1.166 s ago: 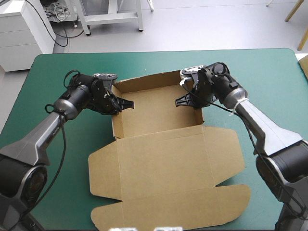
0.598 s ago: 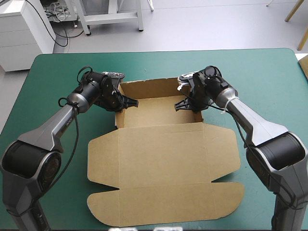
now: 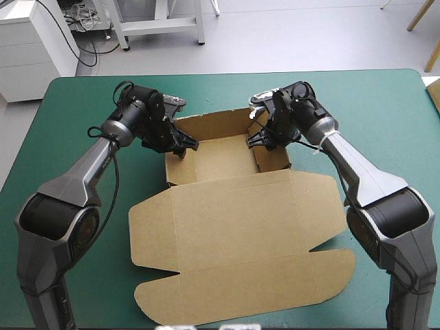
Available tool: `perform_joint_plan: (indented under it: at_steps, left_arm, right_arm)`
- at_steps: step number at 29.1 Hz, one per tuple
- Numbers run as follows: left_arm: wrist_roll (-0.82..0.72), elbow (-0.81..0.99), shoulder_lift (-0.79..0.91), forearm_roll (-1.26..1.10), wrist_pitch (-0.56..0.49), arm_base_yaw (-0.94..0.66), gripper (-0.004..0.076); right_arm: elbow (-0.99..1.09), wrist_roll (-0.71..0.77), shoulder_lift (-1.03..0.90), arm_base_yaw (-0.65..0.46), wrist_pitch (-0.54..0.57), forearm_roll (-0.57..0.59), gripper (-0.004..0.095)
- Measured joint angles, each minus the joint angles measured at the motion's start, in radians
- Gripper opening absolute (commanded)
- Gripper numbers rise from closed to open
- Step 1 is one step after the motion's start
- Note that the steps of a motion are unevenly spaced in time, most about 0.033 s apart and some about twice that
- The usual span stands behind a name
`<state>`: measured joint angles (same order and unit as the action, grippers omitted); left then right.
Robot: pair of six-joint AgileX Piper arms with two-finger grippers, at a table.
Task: Fold the box
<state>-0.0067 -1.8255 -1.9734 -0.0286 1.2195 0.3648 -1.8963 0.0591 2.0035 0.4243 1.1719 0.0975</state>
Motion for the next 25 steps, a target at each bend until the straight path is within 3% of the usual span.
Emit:
perform_joint_plan:
  at_steps: [10, 25]
  left_arm:
    - [0.0, -0.102, 0.108, 0.018, 0.022, 0.0, 0.0462]
    - [0.016, -0.067, 0.545, 0.029, 0.033, 0.0, 0.0418]
  right_arm:
    - [-0.006, -0.003, -0.119, 0.0, 0.019, -0.008, 0.0429]
    - [-0.009, -0.003, -0.251, 0.0, 0.033, -0.008, 0.0429]
